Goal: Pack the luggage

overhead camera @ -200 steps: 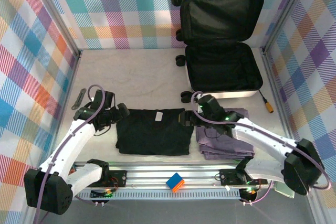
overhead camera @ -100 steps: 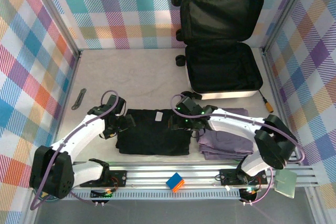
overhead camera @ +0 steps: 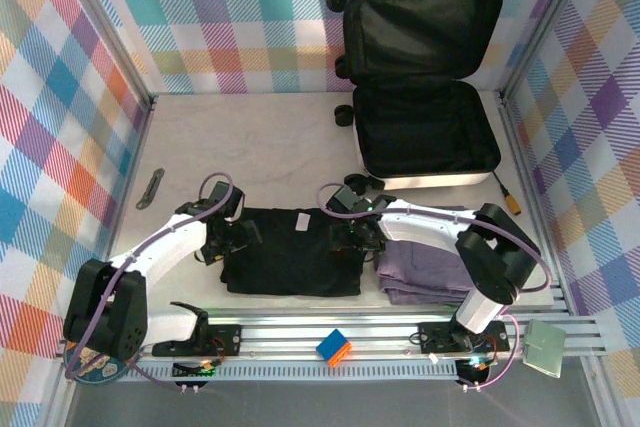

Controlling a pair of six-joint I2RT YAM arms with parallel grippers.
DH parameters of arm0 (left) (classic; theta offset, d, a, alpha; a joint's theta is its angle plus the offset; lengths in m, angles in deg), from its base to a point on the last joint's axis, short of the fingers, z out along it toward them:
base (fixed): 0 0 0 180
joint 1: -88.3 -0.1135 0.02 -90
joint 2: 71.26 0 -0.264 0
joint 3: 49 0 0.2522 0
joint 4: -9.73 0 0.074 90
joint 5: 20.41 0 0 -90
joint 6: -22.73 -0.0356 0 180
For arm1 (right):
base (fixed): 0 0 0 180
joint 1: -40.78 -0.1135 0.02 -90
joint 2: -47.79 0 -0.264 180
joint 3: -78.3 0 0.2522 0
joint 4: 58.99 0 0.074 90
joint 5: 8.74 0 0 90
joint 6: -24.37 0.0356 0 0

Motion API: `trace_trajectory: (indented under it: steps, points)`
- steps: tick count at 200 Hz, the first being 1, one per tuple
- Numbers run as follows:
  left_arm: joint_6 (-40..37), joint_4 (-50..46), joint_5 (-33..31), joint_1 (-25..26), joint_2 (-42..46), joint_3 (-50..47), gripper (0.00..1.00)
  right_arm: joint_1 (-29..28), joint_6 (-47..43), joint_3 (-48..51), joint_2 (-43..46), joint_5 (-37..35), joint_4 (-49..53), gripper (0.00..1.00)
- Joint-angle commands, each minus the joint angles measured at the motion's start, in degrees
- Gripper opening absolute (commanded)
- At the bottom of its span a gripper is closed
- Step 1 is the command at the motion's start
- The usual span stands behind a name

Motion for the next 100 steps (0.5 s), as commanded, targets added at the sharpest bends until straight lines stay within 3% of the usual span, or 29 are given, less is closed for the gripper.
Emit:
trace_trajectory:
  steps: [1, 100]
  points:
    - [-1.4, 2.0, 1.8, 0.3, -1.8, -0.7, 0.91, -0.3, -0.3, -1.8, -1.7, 0.9, 1.1, 0.85]
    - [-1.2, 6.2, 4.7, 1.9, -6.7, -1.5, 0.83, -1.0, -4.2, -5.9, -8.3, 7.9, -4.1, 0.82]
